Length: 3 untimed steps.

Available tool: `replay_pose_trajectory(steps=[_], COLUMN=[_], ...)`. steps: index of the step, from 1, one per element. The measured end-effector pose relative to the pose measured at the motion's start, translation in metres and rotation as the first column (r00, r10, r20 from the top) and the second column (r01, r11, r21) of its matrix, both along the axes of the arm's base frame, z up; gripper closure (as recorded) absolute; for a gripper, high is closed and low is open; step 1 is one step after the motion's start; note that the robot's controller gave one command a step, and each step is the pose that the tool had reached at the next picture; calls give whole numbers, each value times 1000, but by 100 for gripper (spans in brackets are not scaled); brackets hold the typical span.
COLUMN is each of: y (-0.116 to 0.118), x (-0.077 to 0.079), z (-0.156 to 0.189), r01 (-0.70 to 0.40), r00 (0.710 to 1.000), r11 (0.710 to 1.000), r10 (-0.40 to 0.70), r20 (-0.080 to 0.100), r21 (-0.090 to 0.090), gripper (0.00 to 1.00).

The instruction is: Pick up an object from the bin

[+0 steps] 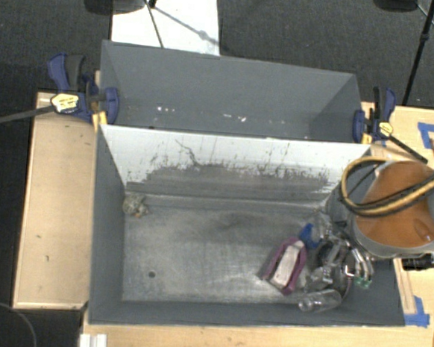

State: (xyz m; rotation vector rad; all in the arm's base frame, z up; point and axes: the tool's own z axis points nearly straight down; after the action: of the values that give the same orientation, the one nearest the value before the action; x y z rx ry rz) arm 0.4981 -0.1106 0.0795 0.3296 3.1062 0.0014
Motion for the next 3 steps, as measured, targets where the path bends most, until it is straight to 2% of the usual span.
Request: replay_pose_trajectory(steps=[1, 2, 3], y=[0, -1, 64], x=[-4, -2, 3], z=[-4, -3, 5], r01=[4, 7, -49], r00=[1000, 1000, 999], r11=[1000, 1000, 999], r10=[-4, -7, 49], r20=[-13, -5, -12], r21=[1, 0, 3], gripper=[100, 0, 0])
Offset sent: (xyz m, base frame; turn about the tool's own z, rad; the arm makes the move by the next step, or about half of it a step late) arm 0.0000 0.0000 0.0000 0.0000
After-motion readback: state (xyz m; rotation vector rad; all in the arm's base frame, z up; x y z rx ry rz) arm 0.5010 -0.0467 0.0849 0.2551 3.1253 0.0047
